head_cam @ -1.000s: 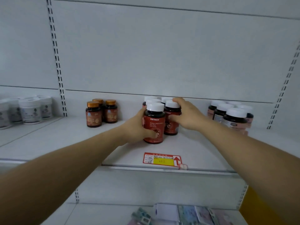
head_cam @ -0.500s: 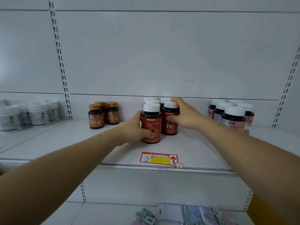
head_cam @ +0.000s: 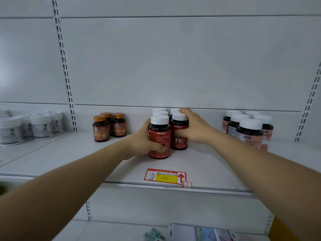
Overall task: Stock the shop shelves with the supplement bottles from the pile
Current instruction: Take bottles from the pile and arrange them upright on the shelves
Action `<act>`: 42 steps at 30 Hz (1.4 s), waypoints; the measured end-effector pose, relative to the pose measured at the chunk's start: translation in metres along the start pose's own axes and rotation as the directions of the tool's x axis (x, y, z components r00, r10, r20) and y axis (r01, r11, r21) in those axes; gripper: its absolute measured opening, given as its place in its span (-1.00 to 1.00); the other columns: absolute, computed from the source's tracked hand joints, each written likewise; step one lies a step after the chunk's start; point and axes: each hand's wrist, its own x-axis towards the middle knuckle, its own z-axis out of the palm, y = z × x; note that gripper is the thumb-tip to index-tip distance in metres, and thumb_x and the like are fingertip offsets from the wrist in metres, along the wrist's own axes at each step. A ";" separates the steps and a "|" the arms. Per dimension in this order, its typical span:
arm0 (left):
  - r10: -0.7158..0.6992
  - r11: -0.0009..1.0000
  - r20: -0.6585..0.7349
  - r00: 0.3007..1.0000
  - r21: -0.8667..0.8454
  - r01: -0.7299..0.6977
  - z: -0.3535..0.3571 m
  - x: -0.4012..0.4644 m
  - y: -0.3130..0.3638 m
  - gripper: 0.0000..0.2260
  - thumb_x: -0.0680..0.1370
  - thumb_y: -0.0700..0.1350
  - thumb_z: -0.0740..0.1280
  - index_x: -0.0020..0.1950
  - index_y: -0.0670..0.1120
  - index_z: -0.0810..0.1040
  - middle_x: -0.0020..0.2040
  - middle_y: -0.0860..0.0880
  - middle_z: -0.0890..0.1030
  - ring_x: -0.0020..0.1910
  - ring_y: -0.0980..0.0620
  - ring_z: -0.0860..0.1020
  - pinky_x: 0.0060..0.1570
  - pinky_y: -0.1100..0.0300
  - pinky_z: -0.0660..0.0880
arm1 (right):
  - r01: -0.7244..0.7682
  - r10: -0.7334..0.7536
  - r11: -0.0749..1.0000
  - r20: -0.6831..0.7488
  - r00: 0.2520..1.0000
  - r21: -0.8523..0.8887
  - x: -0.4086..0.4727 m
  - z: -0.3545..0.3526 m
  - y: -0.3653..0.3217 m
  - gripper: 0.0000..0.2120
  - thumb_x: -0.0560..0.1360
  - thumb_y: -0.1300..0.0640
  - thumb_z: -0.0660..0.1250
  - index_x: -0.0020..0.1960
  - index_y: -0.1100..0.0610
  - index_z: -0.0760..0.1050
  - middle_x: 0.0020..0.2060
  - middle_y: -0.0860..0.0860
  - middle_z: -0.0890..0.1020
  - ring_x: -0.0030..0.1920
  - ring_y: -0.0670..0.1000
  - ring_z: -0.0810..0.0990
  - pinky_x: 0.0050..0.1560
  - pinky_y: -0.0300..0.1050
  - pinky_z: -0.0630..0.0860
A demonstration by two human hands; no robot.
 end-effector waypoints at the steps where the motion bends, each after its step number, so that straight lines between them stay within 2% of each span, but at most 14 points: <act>1: 0.000 1.000 -0.003 1.000 -0.004 0.000 -0.001 0.000 0.000 -0.14 0.37 -0.38 0.44 0.45 0.16 0.07 0.12 0.08 0.49 0.03 0.17 0.51 -0.18 0.31 0.47 | 0.004 -0.004 1.000 0.002 1.000 0.008 0.000 0.001 0.000 -0.23 0.37 0.08 0.48 0.46 -0.07 0.17 0.24 0.09 0.35 0.21 0.10 0.46 0.11 -0.09 0.43; 7: -0.014 1.000 0.001 1.000 0.009 0.014 -0.008 -0.003 0.000 -0.18 0.38 -0.39 0.43 0.41 0.18 0.11 0.09 0.11 0.50 0.00 0.18 0.51 -0.19 0.33 0.46 | 0.016 -0.017 0.999 0.016 1.000 0.040 0.002 0.008 -0.005 -0.23 0.35 0.11 0.48 0.46 -0.04 0.18 0.27 0.11 0.37 0.21 0.11 0.48 0.17 -0.01 0.48; 10: -0.014 1.000 0.008 1.000 0.005 0.014 -0.007 -0.003 0.001 -0.25 0.40 -0.39 0.42 0.35 0.20 0.15 0.06 0.14 0.50 -0.04 0.22 0.51 -0.25 0.38 0.44 | -0.005 0.005 1.000 -0.002 1.000 0.015 0.001 0.006 -0.004 -0.23 0.37 0.12 0.47 0.47 -0.03 0.16 0.27 0.11 0.37 0.20 0.11 0.48 0.15 -0.04 0.47; 15: -0.023 1.000 0.013 1.000 -0.010 0.023 -0.003 0.001 -0.002 -0.16 0.38 -0.38 0.43 0.46 0.13 0.09 0.13 0.08 0.50 0.04 0.16 0.50 -0.15 0.28 0.45 | -0.007 0.007 1.000 -0.031 0.999 0.002 -0.003 0.003 -0.004 -0.22 0.40 0.14 0.44 0.50 0.01 0.12 0.30 0.11 0.39 0.23 0.10 0.47 0.10 -0.11 0.43; 21: -0.021 1.000 -0.014 1.000 -0.010 0.021 -0.006 -0.001 -0.003 -0.21 0.38 -0.38 0.43 0.44 0.10 0.13 0.06 0.12 0.49 -0.03 0.20 0.50 -0.21 0.33 0.43 | 0.020 -0.021 1.000 -0.035 0.999 -0.015 -0.006 0.004 -0.006 -0.22 0.40 0.14 0.45 0.50 0.04 0.13 0.30 0.10 0.40 0.23 0.08 0.47 0.07 -0.16 0.39; 25: -0.022 1.000 -0.003 1.000 0.004 0.022 -0.007 0.000 -0.002 -0.19 0.37 -0.37 0.44 0.45 0.10 0.12 0.10 0.09 0.50 0.00 0.18 0.50 -0.19 0.31 0.44 | 0.012 -0.012 1.000 -0.023 1.000 -0.010 -0.005 0.005 -0.007 -0.23 0.40 0.14 0.45 0.49 0.03 0.13 0.29 0.11 0.41 0.21 0.08 0.48 0.05 -0.15 0.40; 30: -0.044 0.999 -0.029 0.999 -0.004 0.043 -0.006 0.000 -0.005 -0.15 0.37 -0.37 0.44 0.48 0.08 0.06 0.08 0.10 0.47 -0.01 0.17 0.48 -0.08 0.21 0.44 | -0.004 0.004 1.000 -0.019 1.000 -0.030 -0.007 0.002 -0.006 -0.21 0.44 0.13 0.43 0.52 0.03 0.08 0.35 0.09 0.38 0.28 0.08 0.43 0.08 -0.20 0.34; 35: -0.063 0.998 -0.052 0.997 0.014 0.064 -0.006 -0.002 -0.006 -0.13 0.37 -0.33 0.47 0.49 0.08 0.04 0.06 0.14 0.45 -0.02 0.19 0.47 0.01 0.13 0.42 | 0.003 -0.002 0.998 0.016 1.000 -0.060 -0.008 0.001 -0.005 -0.20 0.44 0.07 0.43 0.53 -0.02 0.04 0.34 0.09 0.41 0.29 0.10 0.44 0.19 -0.10 0.40; 40: -0.082 0.996 -0.029 0.996 0.043 0.083 -0.007 -0.002 -0.004 -0.15 0.38 -0.31 0.46 0.48 0.08 0.05 0.07 0.13 0.46 -0.01 0.19 0.48 -0.05 0.20 0.44 | 0.030 -0.025 0.989 0.040 0.999 -0.143 -0.009 -0.001 -0.007 -0.22 0.44 0.04 0.43 0.52 0.02 0.06 0.33 0.09 0.41 0.24 0.10 0.47 0.15 -0.10 0.42; 42: -0.090 0.994 -0.016 0.996 0.068 0.091 -0.011 -0.002 -0.002 -0.14 0.38 -0.29 0.47 0.50 0.07 0.04 0.12 0.09 0.47 0.01 0.18 0.48 -0.02 0.19 0.45 | 0.018 -0.008 0.986 0.059 0.998 -0.166 -0.011 -0.005 -0.012 -0.18 0.43 0.01 0.44 0.53 0.03 0.05 0.35 0.09 0.40 0.26 0.10 0.46 0.17 -0.10 0.42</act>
